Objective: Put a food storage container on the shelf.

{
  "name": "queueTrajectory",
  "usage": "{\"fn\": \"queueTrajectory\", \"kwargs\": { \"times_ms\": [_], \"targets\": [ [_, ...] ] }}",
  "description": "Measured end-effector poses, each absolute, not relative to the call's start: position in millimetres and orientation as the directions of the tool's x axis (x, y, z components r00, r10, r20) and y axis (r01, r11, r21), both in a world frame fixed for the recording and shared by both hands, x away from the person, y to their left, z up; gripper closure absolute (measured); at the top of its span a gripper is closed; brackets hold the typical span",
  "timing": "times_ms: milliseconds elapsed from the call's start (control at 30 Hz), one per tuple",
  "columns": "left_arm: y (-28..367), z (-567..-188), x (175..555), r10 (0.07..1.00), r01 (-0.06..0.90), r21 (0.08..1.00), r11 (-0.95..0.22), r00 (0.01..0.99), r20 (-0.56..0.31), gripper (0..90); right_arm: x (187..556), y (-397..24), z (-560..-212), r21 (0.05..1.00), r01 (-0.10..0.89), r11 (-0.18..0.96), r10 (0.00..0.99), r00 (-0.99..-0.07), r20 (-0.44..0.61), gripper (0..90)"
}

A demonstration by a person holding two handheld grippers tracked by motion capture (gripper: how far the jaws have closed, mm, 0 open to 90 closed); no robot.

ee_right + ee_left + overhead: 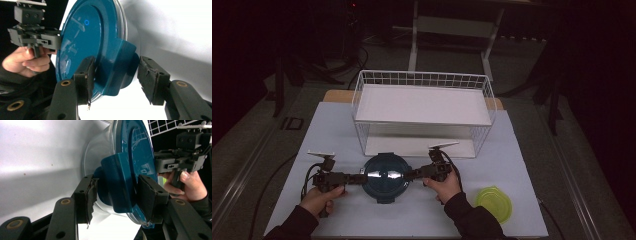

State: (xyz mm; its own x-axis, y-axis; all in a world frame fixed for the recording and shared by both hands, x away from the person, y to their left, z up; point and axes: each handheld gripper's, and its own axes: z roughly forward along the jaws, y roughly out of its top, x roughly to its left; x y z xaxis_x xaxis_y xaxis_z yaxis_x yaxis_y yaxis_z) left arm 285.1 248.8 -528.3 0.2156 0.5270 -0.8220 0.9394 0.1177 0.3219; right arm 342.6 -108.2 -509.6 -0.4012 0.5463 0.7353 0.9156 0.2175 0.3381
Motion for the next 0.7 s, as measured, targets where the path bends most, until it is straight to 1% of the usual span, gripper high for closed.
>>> {"fn": "queueTrajectory", "kwargs": {
  "times_ms": [67, 267, 333, 467, 600, 700],
  "targets": [
    [249, -528, 285, 0.531, 0.94, 0.323, 0.113, 0.217, -0.819, 49.4, 342, -108, -510, 0.296, 0.936, 0.191, 0.552, -0.352, 0.756, 48.8],
    [248, -526, 284, 0.535, 0.938, 0.329, 0.107, 0.224, -0.814, 50.1, 342, -110, -511, 0.265, 0.95, 0.168, 0.551, -0.313, 0.773, 50.5],
    [248, -524, 282, 0.537, 0.935, 0.337, 0.106, 0.231, -0.811, 51.2, 341, -111, -513, 0.235, 0.96, 0.149, 0.531, -0.279, 0.8, 52.4],
    [247, -519, 278, 0.55, 0.935, 0.341, 0.1, 0.234, -0.802, 52.8, 338, -112, -510, 0.228, 0.963, 0.144, 0.539, -0.269, 0.798, 53.8],
    [247, -517, 275, 0.55, 0.933, 0.345, 0.098, 0.239, -0.801, 54.4, 332, -109, -504, 0.264, 0.952, 0.158, 0.555, -0.307, 0.773, 54.7],
    [247, -516, 272, 0.555, 0.93, 0.354, 0.098, 0.244, -0.795, 54.9, 330, -110, -503, 0.271, 0.949, 0.157, 0.552, -0.313, 0.773, 54.9]
  ]
}}
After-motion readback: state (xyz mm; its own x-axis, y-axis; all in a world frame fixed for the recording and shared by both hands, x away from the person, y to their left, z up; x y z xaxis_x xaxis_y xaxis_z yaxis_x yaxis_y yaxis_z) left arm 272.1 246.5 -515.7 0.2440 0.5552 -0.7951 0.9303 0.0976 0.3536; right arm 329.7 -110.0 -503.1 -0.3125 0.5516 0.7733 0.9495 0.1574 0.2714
